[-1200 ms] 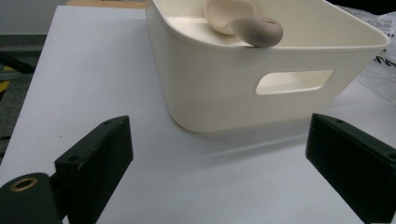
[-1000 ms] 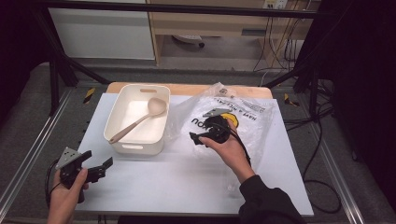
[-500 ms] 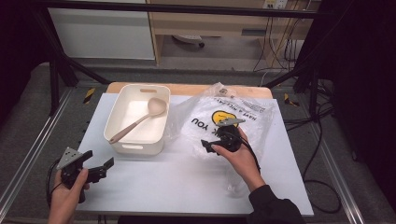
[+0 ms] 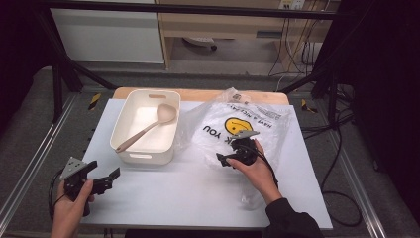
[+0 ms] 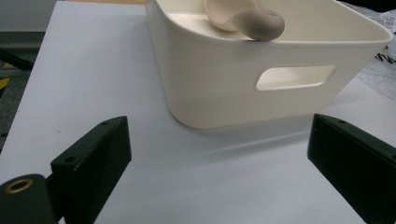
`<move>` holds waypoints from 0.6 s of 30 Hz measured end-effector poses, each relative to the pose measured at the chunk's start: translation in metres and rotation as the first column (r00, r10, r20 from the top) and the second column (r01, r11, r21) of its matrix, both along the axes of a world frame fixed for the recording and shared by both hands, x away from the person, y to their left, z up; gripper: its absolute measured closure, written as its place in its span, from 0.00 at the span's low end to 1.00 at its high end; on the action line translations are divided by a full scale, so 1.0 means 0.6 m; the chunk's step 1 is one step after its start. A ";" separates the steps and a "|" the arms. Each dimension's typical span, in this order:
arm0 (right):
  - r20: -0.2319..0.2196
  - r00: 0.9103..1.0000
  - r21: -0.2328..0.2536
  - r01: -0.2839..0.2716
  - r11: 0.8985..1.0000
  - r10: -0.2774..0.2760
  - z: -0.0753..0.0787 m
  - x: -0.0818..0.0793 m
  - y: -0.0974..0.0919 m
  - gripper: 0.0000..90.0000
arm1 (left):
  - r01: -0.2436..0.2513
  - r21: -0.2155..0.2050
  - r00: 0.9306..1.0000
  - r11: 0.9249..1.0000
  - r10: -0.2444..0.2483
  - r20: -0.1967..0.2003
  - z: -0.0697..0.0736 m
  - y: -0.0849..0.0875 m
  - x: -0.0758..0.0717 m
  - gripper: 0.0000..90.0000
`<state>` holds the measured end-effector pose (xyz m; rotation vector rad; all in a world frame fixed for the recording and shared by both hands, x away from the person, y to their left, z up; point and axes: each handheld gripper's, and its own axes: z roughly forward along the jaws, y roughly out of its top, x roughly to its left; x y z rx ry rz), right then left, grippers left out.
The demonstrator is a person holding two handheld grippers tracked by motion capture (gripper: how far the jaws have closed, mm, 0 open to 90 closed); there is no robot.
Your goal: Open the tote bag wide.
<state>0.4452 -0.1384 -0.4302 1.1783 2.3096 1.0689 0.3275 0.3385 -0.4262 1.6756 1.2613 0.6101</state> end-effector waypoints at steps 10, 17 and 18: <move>-0.009 1.000 -0.012 0.023 1.000 -0.023 -0.017 0.011 0.001 0.09 | 0.008 0.000 1.000 1.000 -0.008 -0.007 -0.001 -0.001 0.001 0.07; -0.025 1.000 -0.027 0.014 1.000 -0.015 -0.030 0.015 0.011 0.09 | 0.016 0.002 1.000 1.000 -0.016 -0.009 -0.001 -0.004 0.002 0.07; -0.024 1.000 -0.033 0.011 0.999 -0.012 -0.031 0.014 0.013 0.09 | 0.017 0.005 1.000 1.000 -0.017 -0.008 -0.001 -0.004 0.002 0.07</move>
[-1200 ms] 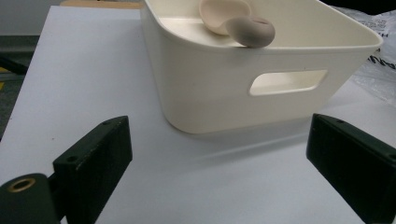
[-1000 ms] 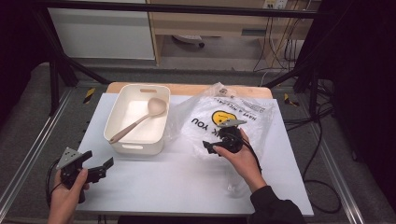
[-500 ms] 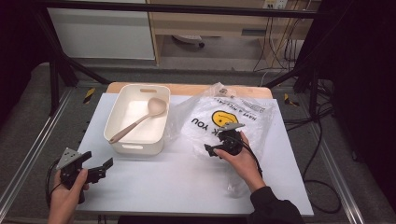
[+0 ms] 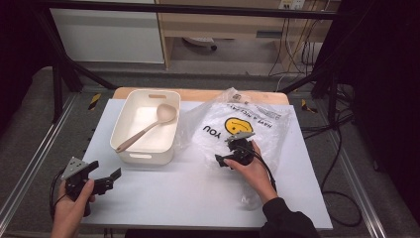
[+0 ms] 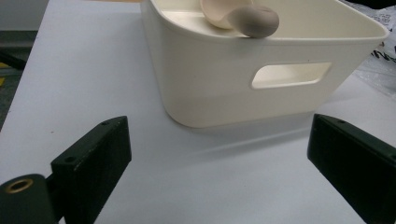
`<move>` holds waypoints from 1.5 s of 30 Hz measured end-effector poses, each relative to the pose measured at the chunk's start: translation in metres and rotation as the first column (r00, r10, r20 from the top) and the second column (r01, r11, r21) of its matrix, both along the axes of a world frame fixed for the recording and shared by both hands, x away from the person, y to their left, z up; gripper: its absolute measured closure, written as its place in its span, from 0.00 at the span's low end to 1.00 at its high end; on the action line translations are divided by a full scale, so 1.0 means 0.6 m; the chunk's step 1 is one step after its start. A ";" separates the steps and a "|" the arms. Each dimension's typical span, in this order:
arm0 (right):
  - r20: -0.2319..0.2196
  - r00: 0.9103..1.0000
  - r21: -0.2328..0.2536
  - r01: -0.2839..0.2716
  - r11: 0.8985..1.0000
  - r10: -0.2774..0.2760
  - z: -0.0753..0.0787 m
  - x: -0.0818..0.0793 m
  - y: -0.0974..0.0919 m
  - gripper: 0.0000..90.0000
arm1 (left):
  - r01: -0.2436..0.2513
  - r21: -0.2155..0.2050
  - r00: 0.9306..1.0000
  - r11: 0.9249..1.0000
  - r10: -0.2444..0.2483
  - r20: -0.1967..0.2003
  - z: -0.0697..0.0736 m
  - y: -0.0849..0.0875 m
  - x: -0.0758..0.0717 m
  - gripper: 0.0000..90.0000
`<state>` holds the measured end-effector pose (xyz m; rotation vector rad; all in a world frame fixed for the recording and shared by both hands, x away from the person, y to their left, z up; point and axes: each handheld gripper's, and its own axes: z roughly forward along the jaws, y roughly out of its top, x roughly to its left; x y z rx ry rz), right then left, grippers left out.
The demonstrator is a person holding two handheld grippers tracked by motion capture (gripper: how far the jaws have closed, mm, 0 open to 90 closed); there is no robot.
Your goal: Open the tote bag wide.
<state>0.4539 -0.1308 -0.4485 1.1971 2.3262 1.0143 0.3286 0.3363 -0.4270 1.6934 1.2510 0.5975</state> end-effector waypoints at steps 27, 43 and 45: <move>0.007 0.998 -0.015 -0.067 0.998 0.068 -0.009 0.023 0.001 0.08 | -0.004 0.012 1.000 1.000 0.004 -0.007 -0.002 -0.001 -0.001 0.07; 0.021 0.997 -0.013 -0.076 0.997 0.076 -0.013 0.044 -0.004 0.46 | -0.015 0.015 1.000 1.000 0.015 -0.013 -0.004 0.000 -0.001 0.07; 0.018 0.998 -0.009 -0.062 0.998 0.062 -0.010 0.048 -0.008 0.58 | -0.017 0.017 1.000 1.000 0.017 -0.011 -0.004 0.001 -0.001 0.07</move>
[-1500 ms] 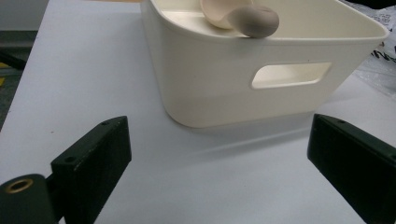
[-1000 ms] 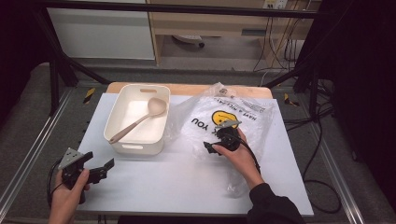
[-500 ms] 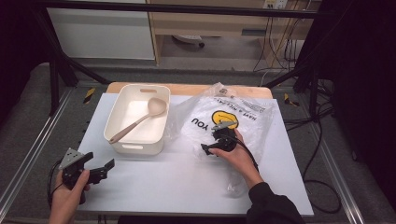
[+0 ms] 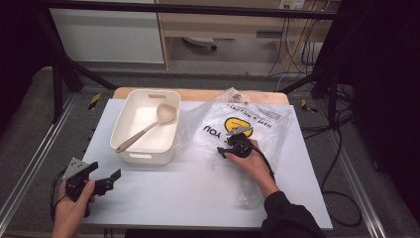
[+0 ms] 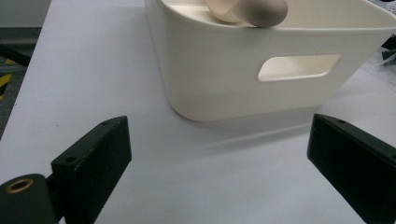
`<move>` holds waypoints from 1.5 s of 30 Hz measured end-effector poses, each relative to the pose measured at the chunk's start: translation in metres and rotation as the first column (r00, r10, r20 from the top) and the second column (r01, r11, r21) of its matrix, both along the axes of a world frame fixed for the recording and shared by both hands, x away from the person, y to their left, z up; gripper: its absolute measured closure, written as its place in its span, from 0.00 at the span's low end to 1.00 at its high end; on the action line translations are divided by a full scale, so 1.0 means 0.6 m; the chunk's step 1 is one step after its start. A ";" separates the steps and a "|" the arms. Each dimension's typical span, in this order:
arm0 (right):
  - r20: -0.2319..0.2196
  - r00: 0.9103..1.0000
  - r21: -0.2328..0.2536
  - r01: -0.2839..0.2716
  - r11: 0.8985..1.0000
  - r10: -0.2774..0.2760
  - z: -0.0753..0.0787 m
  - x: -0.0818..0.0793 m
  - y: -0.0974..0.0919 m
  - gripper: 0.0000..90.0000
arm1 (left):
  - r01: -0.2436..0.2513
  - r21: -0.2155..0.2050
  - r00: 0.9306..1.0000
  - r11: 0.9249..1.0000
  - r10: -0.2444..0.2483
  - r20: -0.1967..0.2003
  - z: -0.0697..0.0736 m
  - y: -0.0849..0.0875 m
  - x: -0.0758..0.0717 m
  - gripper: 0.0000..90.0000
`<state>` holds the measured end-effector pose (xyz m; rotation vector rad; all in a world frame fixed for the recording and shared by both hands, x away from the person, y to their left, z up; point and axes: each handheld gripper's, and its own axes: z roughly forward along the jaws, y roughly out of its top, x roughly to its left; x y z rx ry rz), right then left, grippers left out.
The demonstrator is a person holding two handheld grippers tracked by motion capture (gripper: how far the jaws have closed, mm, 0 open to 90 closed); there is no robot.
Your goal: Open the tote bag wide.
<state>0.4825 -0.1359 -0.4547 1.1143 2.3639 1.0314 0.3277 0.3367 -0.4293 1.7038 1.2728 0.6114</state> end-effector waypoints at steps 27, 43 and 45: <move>0.009 0.998 0.137 0.056 0.989 -0.057 0.066 -0.036 -0.012 1.00 | 0.098 -0.039 0.987 0.994 -0.092 0.132 0.078 -0.050 -0.017 0.08; 0.041 0.998 0.163 0.041 0.986 -0.048 0.091 -0.053 -0.006 1.00 | 0.280 -0.007 0.946 0.960 -0.275 0.172 0.113 -0.216 0.001 0.10; 0.033 0.998 0.173 0.042 0.984 -0.048 0.097 -0.057 -0.007 1.00 | 0.277 0.001 0.945 0.961 -0.273 0.181 0.109 -0.234 0.005 0.12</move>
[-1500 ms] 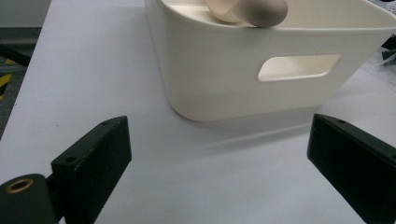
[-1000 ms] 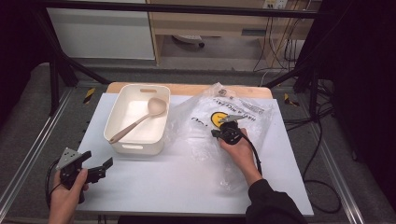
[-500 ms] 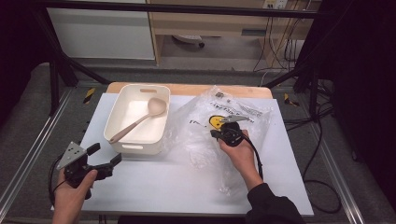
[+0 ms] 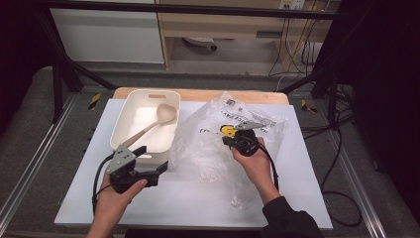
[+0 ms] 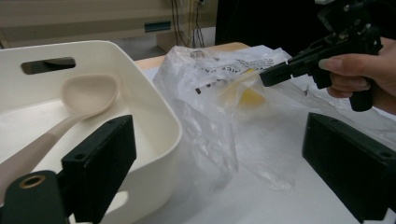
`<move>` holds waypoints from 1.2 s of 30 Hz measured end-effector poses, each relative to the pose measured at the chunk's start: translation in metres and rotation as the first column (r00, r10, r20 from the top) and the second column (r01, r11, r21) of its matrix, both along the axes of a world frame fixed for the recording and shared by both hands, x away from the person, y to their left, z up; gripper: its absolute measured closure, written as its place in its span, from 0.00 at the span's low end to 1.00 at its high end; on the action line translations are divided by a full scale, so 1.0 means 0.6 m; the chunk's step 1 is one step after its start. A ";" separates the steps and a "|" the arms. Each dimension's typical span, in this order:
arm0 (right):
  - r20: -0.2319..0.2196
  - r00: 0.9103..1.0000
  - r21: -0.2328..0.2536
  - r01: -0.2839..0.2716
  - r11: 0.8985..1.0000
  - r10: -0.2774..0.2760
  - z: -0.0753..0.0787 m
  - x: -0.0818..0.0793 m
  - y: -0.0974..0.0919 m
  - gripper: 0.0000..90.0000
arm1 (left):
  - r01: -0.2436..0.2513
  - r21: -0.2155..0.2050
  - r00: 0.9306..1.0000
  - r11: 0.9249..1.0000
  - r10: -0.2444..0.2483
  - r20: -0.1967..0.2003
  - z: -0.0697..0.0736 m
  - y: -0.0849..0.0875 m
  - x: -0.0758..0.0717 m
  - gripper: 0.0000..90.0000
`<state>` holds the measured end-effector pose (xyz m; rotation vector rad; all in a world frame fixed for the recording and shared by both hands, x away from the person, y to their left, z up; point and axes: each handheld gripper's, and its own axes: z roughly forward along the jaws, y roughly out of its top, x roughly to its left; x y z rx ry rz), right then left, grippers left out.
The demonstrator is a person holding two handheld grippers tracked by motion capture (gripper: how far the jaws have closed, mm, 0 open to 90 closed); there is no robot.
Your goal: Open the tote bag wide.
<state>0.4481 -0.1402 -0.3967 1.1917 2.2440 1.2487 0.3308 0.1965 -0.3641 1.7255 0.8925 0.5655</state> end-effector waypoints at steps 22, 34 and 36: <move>0.013 1.000 0.032 -0.028 0.999 0.028 0.022 -0.009 -0.008 1.00 | 0.144 0.024 0.986 0.989 -0.141 -0.086 -0.048 -0.150 0.031 0.20; 0.019 1.000 0.043 -0.021 0.999 0.021 0.027 -0.010 -0.013 1.00 | 0.230 0.109 0.962 0.967 -0.209 -0.176 -0.102 -0.225 0.065 0.80; 0.020 1.000 0.042 -0.020 0.999 0.020 0.028 -0.010 -0.013 1.00 | 0.237 0.118 0.956 0.964 -0.210 -0.206 -0.114 -0.233 0.072 0.91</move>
